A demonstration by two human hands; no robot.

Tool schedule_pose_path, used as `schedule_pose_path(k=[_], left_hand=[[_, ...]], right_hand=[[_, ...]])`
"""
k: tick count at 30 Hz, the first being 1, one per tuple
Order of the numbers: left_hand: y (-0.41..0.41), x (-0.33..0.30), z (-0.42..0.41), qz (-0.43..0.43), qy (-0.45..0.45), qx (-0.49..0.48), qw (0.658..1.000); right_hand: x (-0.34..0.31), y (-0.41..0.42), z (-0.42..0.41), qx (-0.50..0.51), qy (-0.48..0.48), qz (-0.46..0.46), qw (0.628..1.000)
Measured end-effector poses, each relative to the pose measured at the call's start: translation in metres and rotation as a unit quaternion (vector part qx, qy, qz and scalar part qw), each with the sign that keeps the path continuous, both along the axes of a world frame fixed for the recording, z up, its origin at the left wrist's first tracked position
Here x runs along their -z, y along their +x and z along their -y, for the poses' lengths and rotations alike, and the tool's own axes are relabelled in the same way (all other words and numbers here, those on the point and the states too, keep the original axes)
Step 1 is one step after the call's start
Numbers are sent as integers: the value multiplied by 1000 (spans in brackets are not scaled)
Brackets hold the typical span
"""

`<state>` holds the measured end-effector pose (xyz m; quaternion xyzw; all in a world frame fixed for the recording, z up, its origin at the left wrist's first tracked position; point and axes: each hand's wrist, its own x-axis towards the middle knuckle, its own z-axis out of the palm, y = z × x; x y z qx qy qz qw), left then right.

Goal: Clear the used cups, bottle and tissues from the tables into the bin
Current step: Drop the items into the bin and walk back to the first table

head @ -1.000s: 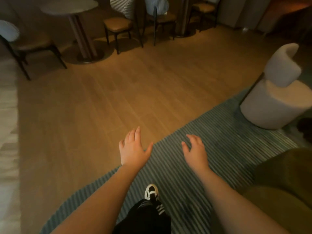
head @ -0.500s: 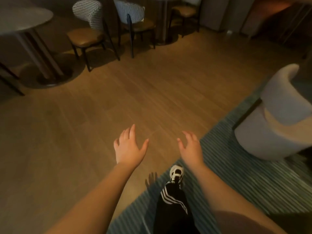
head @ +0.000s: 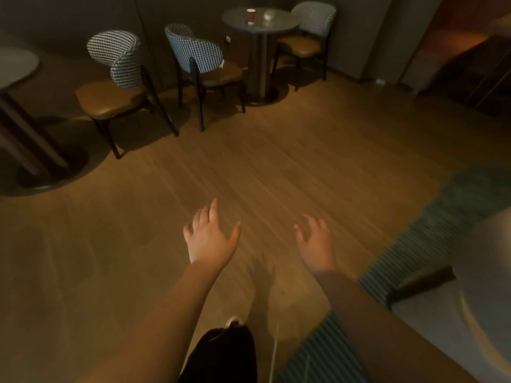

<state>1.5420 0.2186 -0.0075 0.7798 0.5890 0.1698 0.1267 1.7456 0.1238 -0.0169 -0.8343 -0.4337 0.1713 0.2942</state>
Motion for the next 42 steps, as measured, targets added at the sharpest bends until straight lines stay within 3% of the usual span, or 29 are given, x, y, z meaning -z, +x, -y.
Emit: schedule_pose_path(k=[13,23,33,42], left_hand=[[229,15,-408,-6,13,32,999],[400,17,-673,-18,11,34,999],[619,17,-993,27,20,-28,999],[725,9,-1207,35,3,-88,996]], right_hand=[[7,234,-400,-8,-20,36,999],[14,400,-670,13,-4,16,1000],[2,646,-987,-74,0,83,994],[3,752,-1228,-106,19,86,991]])
